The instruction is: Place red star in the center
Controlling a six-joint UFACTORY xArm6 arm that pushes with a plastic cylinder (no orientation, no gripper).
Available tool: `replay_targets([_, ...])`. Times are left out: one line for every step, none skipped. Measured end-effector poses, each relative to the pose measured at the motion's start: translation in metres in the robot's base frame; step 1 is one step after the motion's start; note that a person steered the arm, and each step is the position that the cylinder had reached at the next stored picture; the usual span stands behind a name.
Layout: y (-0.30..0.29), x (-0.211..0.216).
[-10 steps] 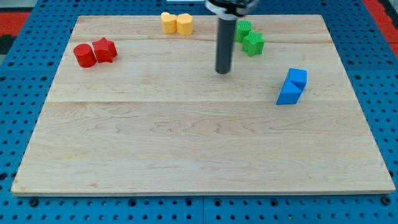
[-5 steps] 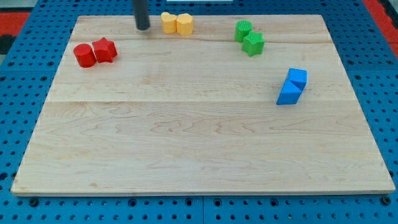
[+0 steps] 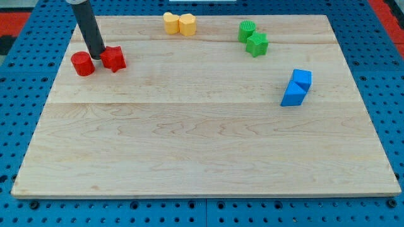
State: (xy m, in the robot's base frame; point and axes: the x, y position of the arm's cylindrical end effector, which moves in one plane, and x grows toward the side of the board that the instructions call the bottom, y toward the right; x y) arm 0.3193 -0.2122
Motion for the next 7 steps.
replay_targets([0.0, 0.003])
replay_targets([0.036, 0.008])
replay_targets([0.052, 0.009])
replay_targets([0.088, 0.016])
replay_targets([0.129, 0.025])
replay_targets([0.151, 0.025])
replay_targets([0.152, 0.038])
